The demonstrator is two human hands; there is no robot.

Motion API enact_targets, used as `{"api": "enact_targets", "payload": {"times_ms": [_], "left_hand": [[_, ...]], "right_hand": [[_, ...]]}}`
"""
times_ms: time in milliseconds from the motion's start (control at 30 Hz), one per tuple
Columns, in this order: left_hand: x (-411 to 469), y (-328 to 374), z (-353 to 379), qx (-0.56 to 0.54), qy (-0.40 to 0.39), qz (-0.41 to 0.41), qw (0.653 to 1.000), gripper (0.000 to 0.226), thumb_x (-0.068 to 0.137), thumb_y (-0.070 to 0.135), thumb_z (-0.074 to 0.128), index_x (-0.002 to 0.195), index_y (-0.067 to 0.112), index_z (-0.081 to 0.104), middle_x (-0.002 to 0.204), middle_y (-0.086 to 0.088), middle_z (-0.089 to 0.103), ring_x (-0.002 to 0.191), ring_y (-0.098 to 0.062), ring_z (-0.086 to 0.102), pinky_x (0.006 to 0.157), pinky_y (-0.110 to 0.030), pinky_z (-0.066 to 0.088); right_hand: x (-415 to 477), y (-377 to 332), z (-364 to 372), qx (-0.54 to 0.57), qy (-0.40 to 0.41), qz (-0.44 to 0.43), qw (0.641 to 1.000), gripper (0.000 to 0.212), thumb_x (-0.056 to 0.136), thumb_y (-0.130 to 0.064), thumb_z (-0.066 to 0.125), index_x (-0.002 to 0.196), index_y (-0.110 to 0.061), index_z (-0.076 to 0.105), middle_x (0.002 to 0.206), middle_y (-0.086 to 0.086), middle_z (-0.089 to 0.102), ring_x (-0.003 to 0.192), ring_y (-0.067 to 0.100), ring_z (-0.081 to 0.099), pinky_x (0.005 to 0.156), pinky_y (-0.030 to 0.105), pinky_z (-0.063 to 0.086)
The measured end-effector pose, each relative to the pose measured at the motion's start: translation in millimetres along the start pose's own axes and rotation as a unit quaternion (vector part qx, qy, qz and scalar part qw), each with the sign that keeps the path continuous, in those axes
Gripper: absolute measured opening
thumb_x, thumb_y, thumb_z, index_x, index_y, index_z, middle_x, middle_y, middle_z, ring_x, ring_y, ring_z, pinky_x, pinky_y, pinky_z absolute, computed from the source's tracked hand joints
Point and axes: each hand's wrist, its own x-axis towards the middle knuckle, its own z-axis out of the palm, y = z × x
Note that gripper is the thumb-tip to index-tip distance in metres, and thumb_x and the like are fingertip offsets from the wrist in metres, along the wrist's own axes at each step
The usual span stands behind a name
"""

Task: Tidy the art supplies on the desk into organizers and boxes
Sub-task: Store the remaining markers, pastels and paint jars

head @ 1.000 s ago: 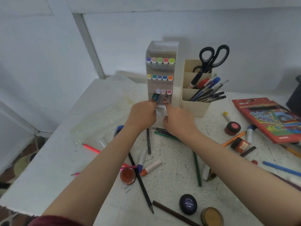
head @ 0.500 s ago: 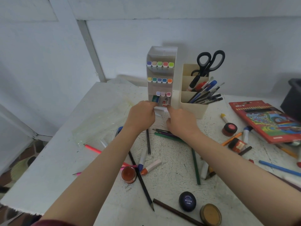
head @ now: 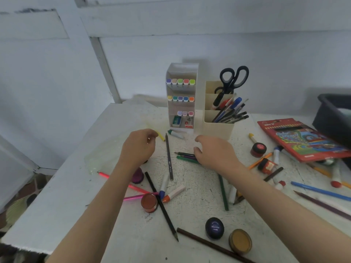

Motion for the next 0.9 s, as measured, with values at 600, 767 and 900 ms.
{"api": "enact_targets", "payload": {"times_ms": [600, 767, 900], "left_hand": [[-104, 101, 42, -0.152, -0.247, 0.177, 0.941, 0.029, 0.077, 0.058, 0.058, 0.105, 0.054, 0.058, 0.109, 0.042, 0.052, 0.108, 0.021, 0.042, 0.085, -0.006, 0.036], [-121, 111, 57, -0.103, -0.390, 0.260, 0.877, 0.073, 0.058, 0.070, 0.069, 0.122, 0.072, 0.034, 0.143, 0.038, 0.016, 0.131, 0.019, 0.008, 0.107, -0.015, 0.011], [-126, 114, 64, -0.121, -0.395, 0.277, 0.867, 0.065, 0.063, 0.059, 0.072, 0.115, 0.076, 0.035, 0.138, 0.045, 0.020, 0.130, 0.022, 0.009, 0.107, -0.012, 0.010]], "right_hand": [[-180, 74, -42, 0.111, 0.114, 0.173, 0.972, 0.014, 0.089, -0.032, 0.052, 0.096, -0.036, 0.064, 0.076, -0.024, 0.056, 0.073, -0.007, 0.049, 0.058, 0.009, 0.033], [-213, 92, -55, 0.097, 0.115, 0.195, 0.969, 0.031, 0.085, -0.033, 0.060, 0.116, -0.039, 0.059, 0.112, -0.024, 0.058, 0.106, -0.004, 0.049, 0.098, 0.028, 0.038], [-235, 107, -55, 0.051, -0.088, 0.209, 0.973, 0.067, 0.082, -0.057, 0.052, 0.138, -0.054, 0.015, 0.150, -0.025, 0.017, 0.141, -0.002, 0.008, 0.116, 0.038, -0.006]]}}
